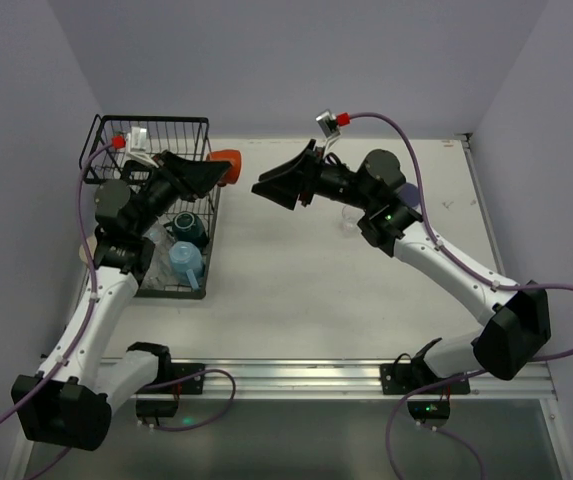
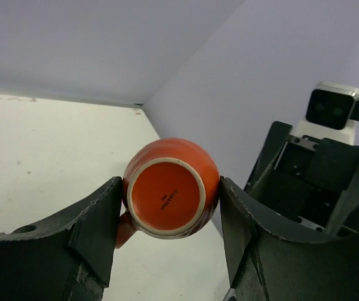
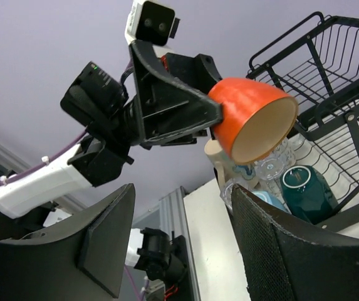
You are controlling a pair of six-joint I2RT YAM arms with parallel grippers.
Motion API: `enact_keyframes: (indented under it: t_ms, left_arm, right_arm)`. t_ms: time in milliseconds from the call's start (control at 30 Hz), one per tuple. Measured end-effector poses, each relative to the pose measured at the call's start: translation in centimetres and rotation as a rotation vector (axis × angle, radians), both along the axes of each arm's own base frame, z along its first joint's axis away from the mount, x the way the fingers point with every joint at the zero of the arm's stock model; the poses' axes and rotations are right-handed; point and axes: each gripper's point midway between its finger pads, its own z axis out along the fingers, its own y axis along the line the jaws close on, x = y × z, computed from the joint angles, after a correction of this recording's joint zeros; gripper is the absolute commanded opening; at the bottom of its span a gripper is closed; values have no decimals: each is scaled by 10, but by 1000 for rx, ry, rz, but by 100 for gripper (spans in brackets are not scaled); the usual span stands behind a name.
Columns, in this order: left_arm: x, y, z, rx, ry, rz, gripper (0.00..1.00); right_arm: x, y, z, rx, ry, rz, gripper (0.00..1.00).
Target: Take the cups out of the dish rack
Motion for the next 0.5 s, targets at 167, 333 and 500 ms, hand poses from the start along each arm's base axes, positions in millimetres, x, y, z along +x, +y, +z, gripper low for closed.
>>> enact_keyframes:
  t_ms: [167,333,500]
  left_arm:
    - [-15,-17,9,-64,-28,-65,0]
    - [-29,-37,10,-104,-35,-138,0]
    - [-36,-48,7,-134,-26,-165,0]
  right_arm:
    - [2,0,-2,-13,-10,-9,63]
    - [4,3,1,-16,-15,-6,56]
    - [2,9,-3,-29,-17,17,51]
